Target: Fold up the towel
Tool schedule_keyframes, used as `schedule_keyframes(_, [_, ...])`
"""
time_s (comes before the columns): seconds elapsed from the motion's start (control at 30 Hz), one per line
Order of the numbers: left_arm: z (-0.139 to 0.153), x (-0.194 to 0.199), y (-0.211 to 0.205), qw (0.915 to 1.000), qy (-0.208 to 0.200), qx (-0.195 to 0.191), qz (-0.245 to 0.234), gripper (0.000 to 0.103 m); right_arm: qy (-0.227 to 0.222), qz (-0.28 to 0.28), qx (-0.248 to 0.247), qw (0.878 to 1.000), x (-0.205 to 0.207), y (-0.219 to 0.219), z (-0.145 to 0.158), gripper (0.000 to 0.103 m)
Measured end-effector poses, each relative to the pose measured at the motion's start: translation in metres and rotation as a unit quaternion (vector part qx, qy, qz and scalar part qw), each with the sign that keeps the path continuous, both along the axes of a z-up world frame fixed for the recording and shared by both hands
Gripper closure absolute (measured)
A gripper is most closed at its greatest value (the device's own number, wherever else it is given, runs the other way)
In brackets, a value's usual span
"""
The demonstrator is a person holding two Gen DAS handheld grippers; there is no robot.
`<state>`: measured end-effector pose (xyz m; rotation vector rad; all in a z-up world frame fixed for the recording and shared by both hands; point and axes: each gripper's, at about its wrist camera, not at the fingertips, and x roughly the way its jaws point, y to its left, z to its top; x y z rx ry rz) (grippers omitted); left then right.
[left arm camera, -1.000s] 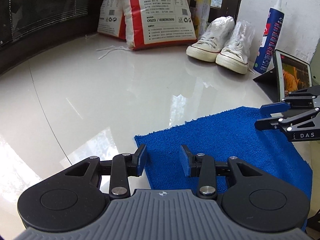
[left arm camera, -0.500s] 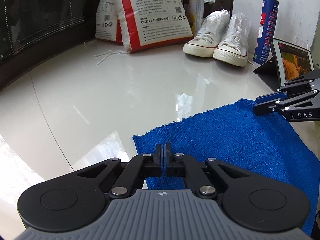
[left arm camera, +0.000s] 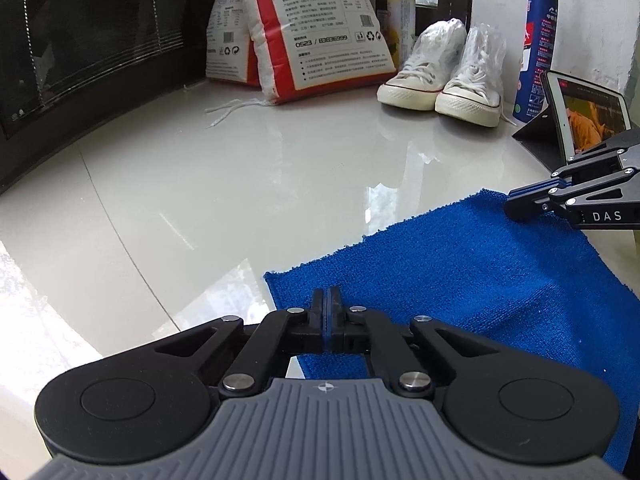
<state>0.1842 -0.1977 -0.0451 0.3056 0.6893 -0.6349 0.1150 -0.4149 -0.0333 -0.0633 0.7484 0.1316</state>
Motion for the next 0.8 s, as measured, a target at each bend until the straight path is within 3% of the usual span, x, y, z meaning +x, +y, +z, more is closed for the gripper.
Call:
schedule_keyframes(0.3, [0.001,0.002,0.033,0.9992,0.001,0.003,0.041,0.103,-0.007,0.027,-0.005,1.000,0.007,0.029,0.004,0.099])
schedule_keyframes(0.63, [0.004,0.007,0.057,0.9971,0.029,-0.054,0.045,0.100,-0.016,0.045,-0.013,0.999,0.013,0.053,0.011,0.099])
schedule_keyframes(0.77, [0.004,0.012,0.053,0.9965,0.035,-0.062,0.043,0.082,-0.015,0.044,-0.016,0.999,0.014,0.053,0.011,0.099])
schedule_keyframes(0.8, [0.004,0.012,0.052,0.9966,0.035,-0.062,0.042,0.074,-0.015,0.043,-0.016,0.999,0.014,0.053,0.011,0.099])
